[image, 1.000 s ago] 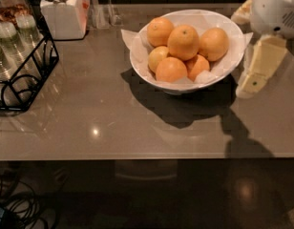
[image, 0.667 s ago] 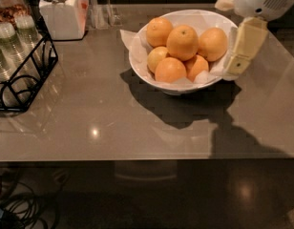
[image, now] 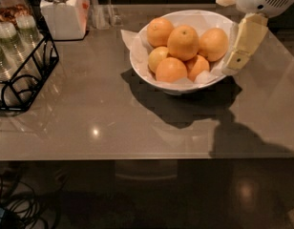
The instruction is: Pick orange from white bowl
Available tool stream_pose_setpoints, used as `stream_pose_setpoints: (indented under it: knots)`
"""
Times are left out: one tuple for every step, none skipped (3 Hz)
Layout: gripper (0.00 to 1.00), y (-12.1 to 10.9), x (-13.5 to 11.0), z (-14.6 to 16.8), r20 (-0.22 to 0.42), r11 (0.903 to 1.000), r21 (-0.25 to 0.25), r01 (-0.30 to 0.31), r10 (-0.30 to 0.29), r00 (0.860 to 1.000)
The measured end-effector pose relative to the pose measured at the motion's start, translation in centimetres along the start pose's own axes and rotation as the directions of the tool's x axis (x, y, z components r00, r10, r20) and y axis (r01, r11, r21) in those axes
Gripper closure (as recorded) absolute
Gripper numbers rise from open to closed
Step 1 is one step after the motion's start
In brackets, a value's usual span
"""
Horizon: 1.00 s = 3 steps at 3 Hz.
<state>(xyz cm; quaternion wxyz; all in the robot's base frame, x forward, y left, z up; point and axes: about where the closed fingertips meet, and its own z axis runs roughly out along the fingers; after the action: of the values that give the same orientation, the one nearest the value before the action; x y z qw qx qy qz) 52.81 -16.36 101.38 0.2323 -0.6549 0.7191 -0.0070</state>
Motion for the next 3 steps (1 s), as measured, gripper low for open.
stream_pose_setpoints:
  knots:
    - [0.00,-2.1,-1.1,2.3,0.028,0.9984,-0.048,0.031,-0.030,0.999]
    - [0.00,-4.0,-2.9,5.4,0.050,0.9925,-0.106,0.061,-0.056,0.997]
    - [0.00,-4.4,-3.1,5.5,0.057,0.9942,-0.089,0.060,-0.055,0.997]
